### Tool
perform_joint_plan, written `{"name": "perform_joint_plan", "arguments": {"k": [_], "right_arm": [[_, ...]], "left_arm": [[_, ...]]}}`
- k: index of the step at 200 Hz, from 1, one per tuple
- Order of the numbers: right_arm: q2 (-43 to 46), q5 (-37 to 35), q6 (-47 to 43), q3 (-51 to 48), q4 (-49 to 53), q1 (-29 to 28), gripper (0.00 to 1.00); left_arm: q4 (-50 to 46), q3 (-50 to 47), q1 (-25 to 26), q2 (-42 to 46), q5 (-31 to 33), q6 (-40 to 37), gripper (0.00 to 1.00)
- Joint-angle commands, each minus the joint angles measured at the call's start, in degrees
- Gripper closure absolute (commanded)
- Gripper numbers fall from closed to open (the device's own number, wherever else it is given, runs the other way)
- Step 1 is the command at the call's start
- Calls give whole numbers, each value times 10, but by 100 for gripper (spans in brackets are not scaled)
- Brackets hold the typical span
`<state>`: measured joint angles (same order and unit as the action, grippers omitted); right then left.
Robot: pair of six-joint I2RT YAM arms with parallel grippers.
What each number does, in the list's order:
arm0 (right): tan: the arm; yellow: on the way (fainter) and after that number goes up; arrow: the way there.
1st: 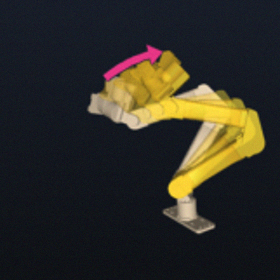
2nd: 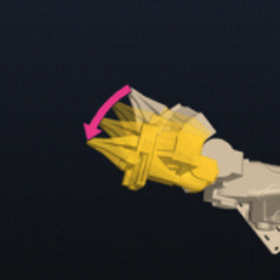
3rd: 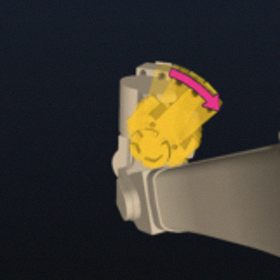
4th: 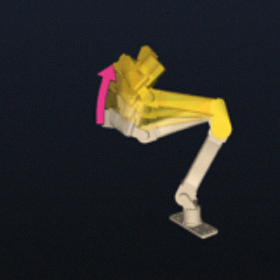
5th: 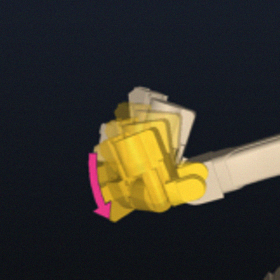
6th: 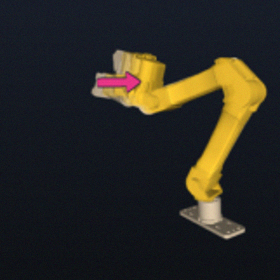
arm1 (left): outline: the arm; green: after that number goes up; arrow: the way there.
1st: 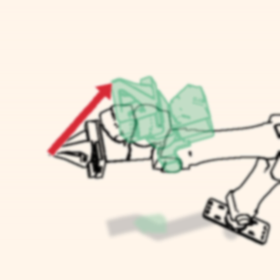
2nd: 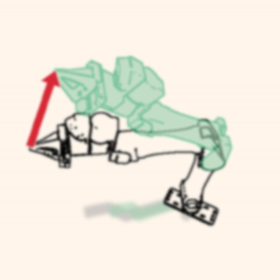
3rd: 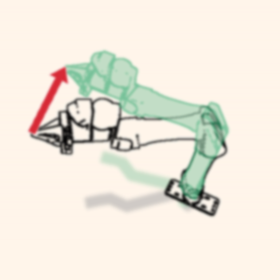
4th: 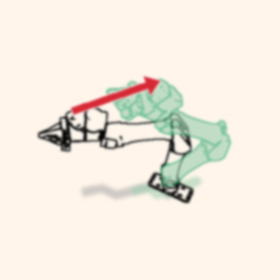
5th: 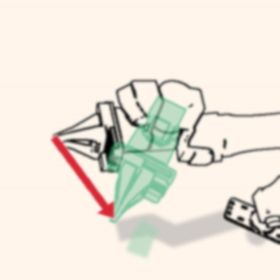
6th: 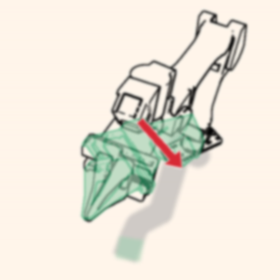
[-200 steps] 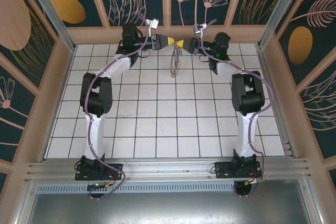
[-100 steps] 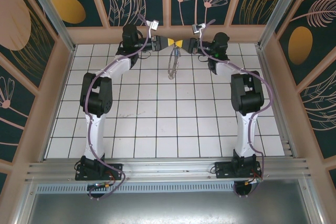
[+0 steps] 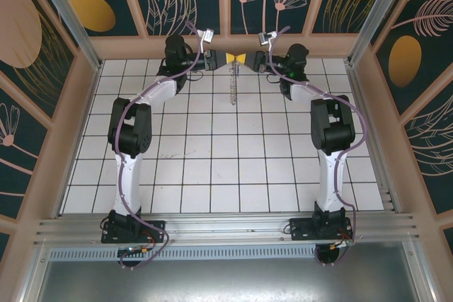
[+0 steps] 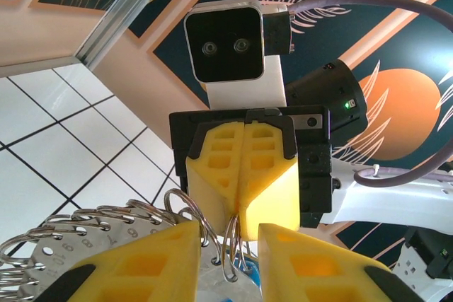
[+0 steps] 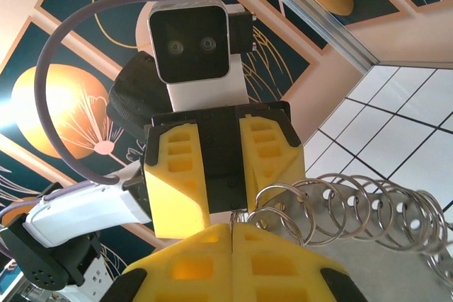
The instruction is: Put the keys on the keyring
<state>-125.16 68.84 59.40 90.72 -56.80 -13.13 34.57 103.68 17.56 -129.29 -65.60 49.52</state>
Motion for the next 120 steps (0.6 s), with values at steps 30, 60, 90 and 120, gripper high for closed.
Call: {"name": "perform_joint_plan", "arguments": {"k": [30,60,90,120], "right_arm": [[-5,0,8,27,-34,-5,100],[-6,0,9,30,-33,-6,100],[-6,0,10,31,-34,-7,100],[-7,-1,10,32,-33,-7,100]], "left_arm": [[34,3,3,-10,-12,10,73],[34,3,4,-12,-12,11,72],[34,2,6,-14,-12,10,73],[35,-2,7,-13,-14,9,72]]}}
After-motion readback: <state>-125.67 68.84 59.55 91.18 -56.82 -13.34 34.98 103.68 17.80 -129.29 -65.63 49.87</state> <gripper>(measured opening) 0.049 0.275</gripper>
